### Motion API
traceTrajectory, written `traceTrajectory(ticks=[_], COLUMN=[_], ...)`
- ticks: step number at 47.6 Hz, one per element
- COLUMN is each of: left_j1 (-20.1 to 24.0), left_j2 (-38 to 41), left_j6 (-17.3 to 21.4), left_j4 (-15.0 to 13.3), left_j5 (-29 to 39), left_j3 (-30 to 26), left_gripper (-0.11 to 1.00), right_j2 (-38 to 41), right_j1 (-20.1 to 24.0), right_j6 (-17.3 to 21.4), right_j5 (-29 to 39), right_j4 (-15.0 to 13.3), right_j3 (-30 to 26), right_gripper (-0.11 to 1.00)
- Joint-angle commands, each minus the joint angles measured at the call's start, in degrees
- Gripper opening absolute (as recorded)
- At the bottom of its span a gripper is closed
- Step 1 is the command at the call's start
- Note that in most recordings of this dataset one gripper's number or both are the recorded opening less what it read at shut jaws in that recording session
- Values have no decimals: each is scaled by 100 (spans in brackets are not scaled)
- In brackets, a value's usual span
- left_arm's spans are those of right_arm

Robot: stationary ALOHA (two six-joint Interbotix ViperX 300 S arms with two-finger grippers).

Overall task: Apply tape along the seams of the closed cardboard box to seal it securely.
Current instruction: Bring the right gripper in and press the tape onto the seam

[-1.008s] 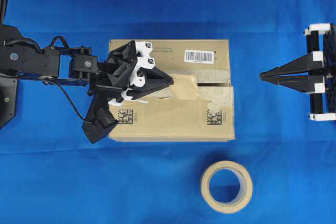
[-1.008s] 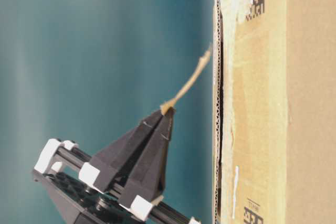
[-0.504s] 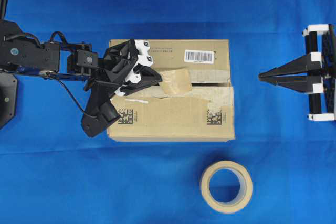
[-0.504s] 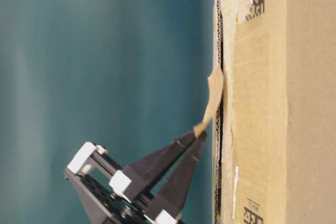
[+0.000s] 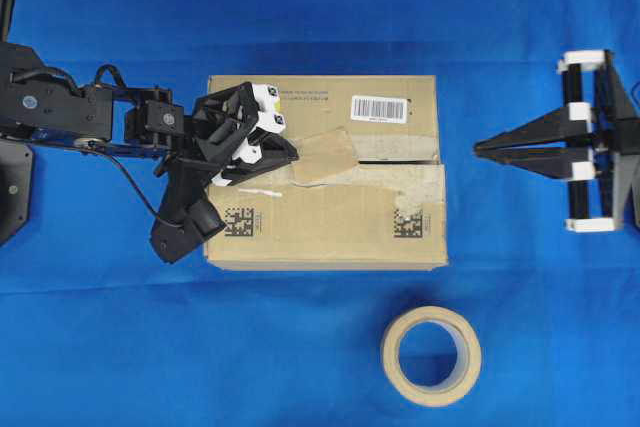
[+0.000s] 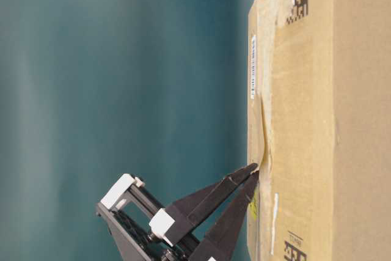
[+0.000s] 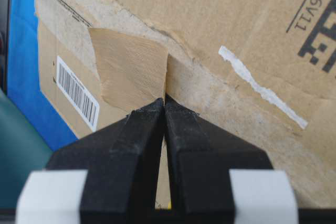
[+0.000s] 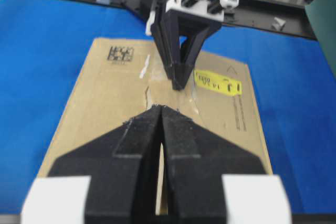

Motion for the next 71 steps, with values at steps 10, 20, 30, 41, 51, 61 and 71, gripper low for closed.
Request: traceTrajectory(ticks=[10, 20, 30, 41, 51, 61, 71], left_j1=[-9, -35, -53, -70, -97, -114, -123], left_j2=[-44, -44, -44, -35, -35, -35, -35], left_j6=[-18, -35, -44, -44, -44, -44, -44], left_j4=[-18, -18, -9, -9, -18, -18, -18], left_j5=[-18, -26, -44, -53, -53, -53, -53], left_j3=[-35, -26, -35, -44, -44, -35, -35], left_gripper=[0, 0, 0, 0, 0, 0, 0], right_j2=[633, 1204, 1819, 2338, 2883, 3560, 3814], right_j1=[-158, -167, -255, -308, -308, -308, -246], right_j6=[18, 53, 62, 62, 62, 70, 70], right_j5=[-149, -149, -202, -220, -264, -527, -589], right_j4=[141, 272, 299, 369, 378, 598, 738], right_j3=[-642, -1090, -1494, -1890, -2153, -2294, -2320], right_gripper=[-1, 10, 67, 48, 48, 48, 48])
